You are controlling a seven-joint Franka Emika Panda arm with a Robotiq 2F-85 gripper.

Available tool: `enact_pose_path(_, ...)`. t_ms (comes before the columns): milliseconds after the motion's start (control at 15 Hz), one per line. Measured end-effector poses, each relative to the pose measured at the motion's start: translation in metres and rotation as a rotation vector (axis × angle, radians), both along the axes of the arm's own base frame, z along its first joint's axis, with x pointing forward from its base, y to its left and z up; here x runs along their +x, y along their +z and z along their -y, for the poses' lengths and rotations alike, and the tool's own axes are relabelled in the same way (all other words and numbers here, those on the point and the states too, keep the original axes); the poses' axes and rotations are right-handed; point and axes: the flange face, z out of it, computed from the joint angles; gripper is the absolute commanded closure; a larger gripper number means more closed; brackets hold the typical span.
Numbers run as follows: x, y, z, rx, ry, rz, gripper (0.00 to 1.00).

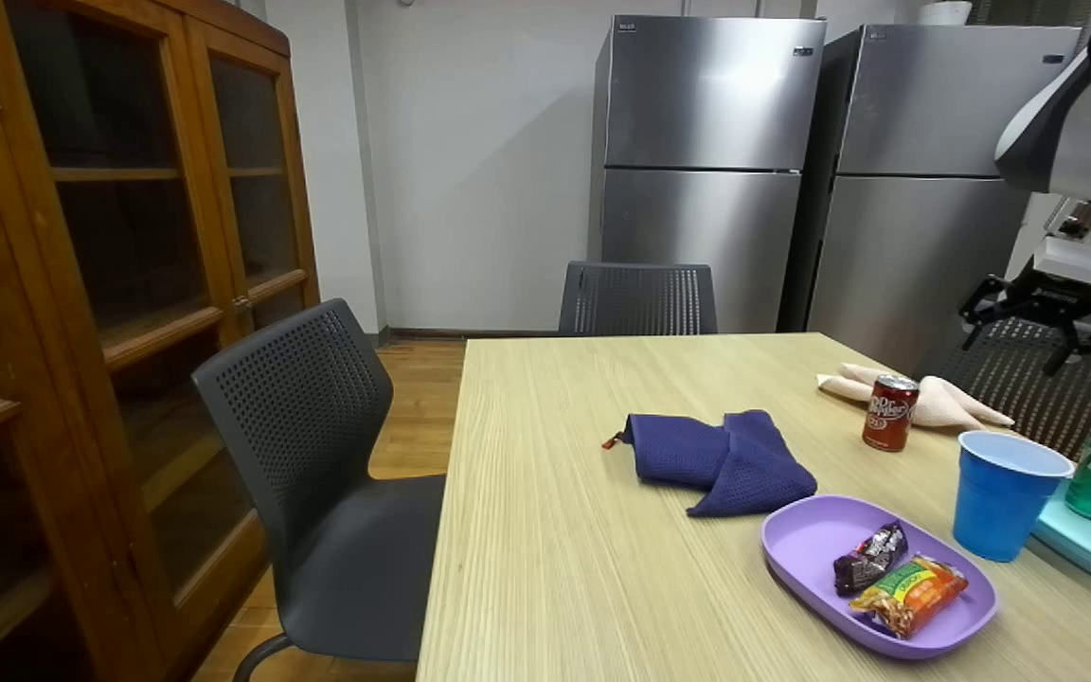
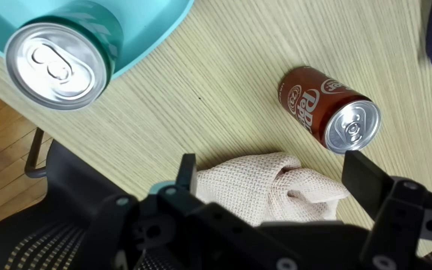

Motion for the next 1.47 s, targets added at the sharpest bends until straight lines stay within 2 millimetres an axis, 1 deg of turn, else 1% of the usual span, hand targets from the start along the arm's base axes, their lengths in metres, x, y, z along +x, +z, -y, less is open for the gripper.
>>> enact_pose_path(267, 0.000, -0.002, 0.000, -0.001, 0.000, -0.001, 0.00)
enact_pose_path(467, 0.004, -0.006, -0.009, 0.000, 0.016, -0.005, 0.00)
enact_pose_path(733, 0.013, -0.012, -0.030, -0.003, 0.048, -0.016, 0.00)
enact_pose_path(933, 0.021, -0.018, -0.042, -0.007, 0.045, -0.029, 0.00)
enact_pose_path(1200, 0.033, -0.024, -0.049, 0.003, 0.051, -0.072, 0.00)
enact_pose_path(1467, 0.046, -0.024, -0.049, 0.038, 0.063, -0.122, 0.00)
